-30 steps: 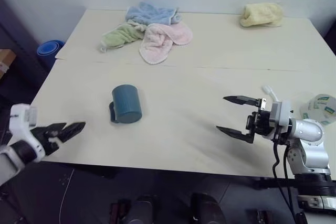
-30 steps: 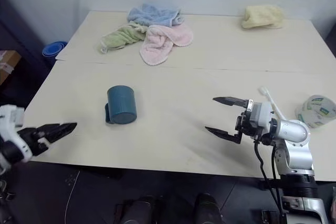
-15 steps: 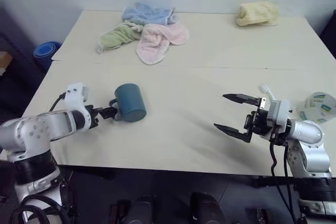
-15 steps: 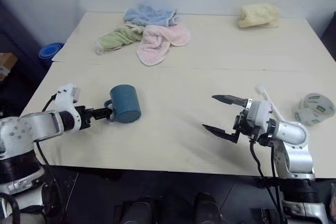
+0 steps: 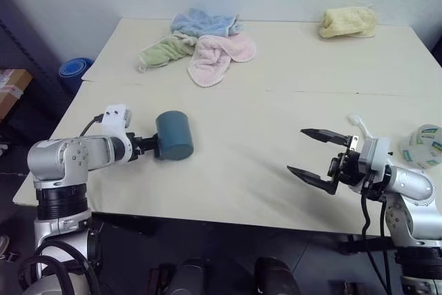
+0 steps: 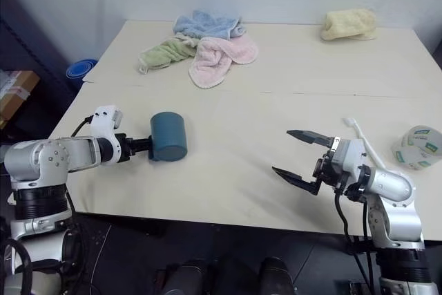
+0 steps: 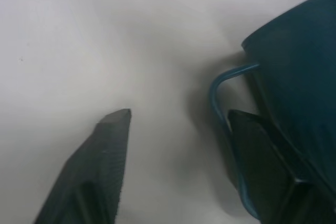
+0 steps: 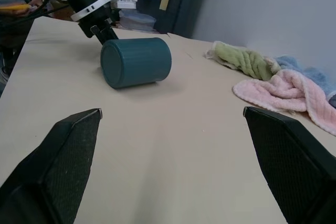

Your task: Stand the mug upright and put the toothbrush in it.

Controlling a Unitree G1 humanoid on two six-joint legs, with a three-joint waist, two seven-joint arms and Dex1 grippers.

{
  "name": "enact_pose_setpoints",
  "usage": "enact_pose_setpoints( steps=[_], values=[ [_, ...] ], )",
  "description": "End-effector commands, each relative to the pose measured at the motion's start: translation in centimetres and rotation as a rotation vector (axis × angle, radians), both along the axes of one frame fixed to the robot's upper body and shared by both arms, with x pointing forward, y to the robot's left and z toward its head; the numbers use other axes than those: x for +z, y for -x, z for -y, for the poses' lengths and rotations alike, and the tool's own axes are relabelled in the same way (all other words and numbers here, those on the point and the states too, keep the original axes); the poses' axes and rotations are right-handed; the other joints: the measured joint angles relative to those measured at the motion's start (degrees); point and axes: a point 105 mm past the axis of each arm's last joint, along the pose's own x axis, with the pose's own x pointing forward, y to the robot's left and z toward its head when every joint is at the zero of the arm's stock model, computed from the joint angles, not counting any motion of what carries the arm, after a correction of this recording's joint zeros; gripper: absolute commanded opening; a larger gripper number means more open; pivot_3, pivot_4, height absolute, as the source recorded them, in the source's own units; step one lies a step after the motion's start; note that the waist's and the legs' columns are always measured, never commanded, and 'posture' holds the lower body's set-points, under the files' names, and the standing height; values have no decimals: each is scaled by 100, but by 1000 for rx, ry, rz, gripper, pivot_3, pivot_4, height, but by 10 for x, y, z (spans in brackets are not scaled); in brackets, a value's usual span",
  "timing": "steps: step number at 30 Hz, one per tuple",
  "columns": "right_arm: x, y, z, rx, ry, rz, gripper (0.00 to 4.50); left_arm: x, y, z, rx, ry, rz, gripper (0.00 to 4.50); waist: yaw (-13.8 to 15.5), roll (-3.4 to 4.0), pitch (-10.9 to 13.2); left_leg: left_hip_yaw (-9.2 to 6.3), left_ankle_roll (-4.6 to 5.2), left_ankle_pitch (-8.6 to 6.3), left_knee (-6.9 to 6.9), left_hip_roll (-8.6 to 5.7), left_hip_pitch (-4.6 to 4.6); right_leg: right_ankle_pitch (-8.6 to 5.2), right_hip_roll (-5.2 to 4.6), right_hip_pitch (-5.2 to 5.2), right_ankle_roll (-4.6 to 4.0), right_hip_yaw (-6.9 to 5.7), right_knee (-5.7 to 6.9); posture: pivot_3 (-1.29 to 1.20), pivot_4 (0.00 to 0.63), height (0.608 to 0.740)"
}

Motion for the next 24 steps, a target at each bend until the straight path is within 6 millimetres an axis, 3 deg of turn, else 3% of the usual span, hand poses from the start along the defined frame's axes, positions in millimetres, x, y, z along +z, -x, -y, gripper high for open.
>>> enact_pose_setpoints(
  steps=[1,7,9,15,18,20,24],
  values=[
    [8,2,8,-15,-6,44,4500,-38,11,15,-65,16,-158,1892,-2,0,0,0,0,0,0,0,0,0,0,0,0,0,0,0,150,740],
    [6,2,10,-26,-4,47,4500,-37,8,18,-76,51,-133,356,-3,0,0,-1,0,0,0,0,-1,0,0,0,0,0,-1,0,150,740],
    [5,2,13,-39,-1,47,4500,-21,-2,23,-104,122,-3,60,-1,0,-1,-1,0,0,0,0,-1,0,0,1,0,-1,-1,0,150,740],
    [-1,8,29,-104,-6,37,4500,51,-16,38,-293,173,543,3,-3,-17,10,-4,0,0,-5,2,-18,0,1,-8,0,-10,-18,0,150,740],
    [-6,14,42,-165,-9,27,4500,81,-18,65,-380,226,757,3,-6,-57,34,-4,0,0,-6,5,-21,0,4,-10,0,-12,-21,0,150,740],
    [-9,18,50,-214,-16,20,4500,91,-15,90,-466,193,900,3,-3,-69,41,-6,1,0,-5,5,-26,0,4,-11,0,-14,-24,0,150,740],
    [-18,30,65,-291,-12,-3,4500,93,-20,131,-516,128,1103,3,1,-86,51,-2,4,-2,-7,3,-28,1,2,-11,2,-15,-31,0,150,740]
  ],
)
